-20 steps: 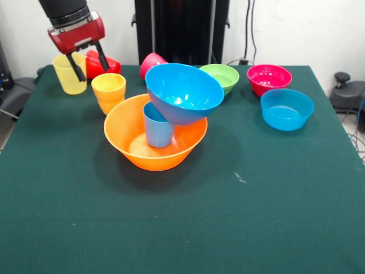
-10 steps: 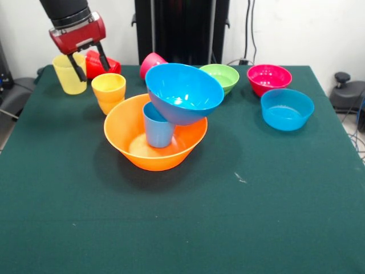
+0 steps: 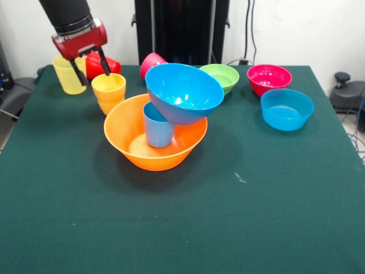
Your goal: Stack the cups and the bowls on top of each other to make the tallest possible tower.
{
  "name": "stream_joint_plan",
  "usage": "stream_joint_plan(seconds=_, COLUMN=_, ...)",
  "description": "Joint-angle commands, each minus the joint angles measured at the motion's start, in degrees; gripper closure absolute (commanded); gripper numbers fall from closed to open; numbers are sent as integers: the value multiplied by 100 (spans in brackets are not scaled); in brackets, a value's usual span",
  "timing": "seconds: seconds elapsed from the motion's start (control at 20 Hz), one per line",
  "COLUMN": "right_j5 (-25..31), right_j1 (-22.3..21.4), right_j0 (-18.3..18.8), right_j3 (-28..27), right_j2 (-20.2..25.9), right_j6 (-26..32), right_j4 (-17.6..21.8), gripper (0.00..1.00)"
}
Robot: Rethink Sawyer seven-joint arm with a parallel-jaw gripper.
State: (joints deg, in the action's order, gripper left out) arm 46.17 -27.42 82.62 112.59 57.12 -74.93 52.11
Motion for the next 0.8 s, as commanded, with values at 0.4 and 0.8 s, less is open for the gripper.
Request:
stream_joint_plan(seconds=0.4, right_j5=99, right_j1=706, right_j0=-450, right_j3=-640, right_j2=-629, right_j6=1687, right_j4=757, gripper=0)
stream_joint_plan(seconds=0.8, right_j5=119, right_j1=686, right_j0=-419, right_j3=-606, right_j2=-592, right_j6=1678, right_j4=754, gripper=0)
